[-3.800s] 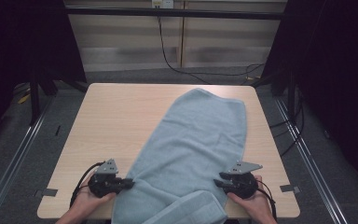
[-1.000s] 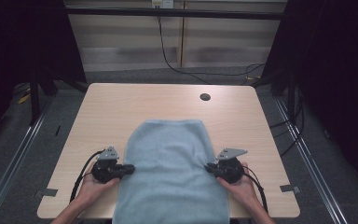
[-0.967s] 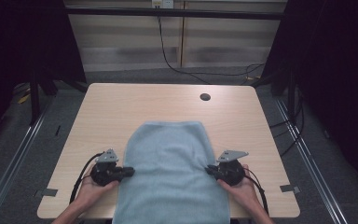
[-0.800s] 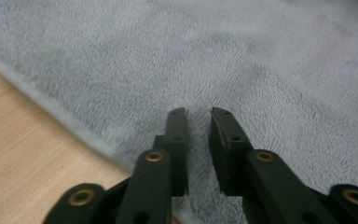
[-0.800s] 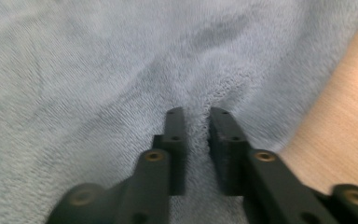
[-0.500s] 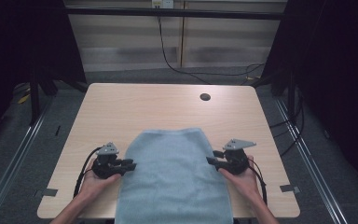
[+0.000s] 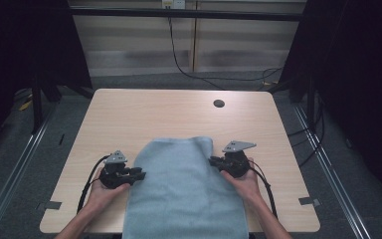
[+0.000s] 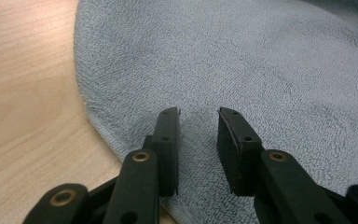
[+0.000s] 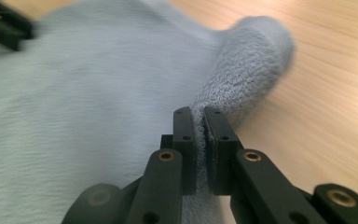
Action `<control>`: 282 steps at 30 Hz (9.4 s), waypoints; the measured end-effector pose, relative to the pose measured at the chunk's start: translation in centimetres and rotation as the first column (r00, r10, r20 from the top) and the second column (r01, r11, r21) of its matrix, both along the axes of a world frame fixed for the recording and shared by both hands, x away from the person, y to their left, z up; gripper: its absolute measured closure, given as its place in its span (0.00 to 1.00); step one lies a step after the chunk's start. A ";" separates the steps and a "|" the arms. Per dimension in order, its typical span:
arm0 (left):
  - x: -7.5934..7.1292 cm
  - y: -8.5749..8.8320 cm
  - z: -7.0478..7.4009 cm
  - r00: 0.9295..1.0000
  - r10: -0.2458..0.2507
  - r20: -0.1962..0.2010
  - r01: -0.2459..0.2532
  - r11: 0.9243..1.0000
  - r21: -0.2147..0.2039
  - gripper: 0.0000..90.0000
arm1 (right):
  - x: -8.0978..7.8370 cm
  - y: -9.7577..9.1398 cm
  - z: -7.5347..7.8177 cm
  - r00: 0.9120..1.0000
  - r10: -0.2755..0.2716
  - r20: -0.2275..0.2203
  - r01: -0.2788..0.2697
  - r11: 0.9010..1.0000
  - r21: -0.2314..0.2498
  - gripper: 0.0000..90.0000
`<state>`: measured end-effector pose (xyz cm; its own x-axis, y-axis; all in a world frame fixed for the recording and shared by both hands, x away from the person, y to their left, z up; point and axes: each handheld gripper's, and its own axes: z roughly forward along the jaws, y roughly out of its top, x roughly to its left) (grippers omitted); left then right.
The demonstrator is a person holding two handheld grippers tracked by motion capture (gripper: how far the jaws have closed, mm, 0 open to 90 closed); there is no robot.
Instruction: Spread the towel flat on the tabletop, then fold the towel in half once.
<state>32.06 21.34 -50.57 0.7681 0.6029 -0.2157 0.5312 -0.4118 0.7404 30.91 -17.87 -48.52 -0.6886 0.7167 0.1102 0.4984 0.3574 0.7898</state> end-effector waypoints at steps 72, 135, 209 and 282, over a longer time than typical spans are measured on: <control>0.5 0.4 1.0 0.999 -0.032 -0.021 0.031 0.999 -0.043 0.71 | 0.6 -6.7 -0.2 0.970 -0.243 -0.028 0.243 0.970 -0.009 0.80; 5.5 0.9 3.7 0.979 0.185 0.089 -0.172 0.975 -0.137 0.78 | -2.1 -4.0 -1.9 0.993 -0.095 -0.073 0.091 0.994 -0.062 0.85; 12.0 -1.1 18.3 0.948 0.167 0.271 -0.082 0.950 -0.300 0.95 | 10.4 -7.6 17.6 0.944 -0.253 0.212 0.200 0.950 0.241 0.97; 11.8 1.1 6.2 0.982 0.169 0.085 -0.151 0.970 -0.191 0.95 | 10.4 -4.8 4.8 0.973 -0.230 0.030 0.226 0.968 0.110 0.97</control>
<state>43.82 22.47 -44.39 0.6879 0.6772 -0.2612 0.4991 -0.1801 0.8476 41.36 -22.66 -43.70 -0.5141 0.8412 0.1674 0.5221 0.1521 0.8392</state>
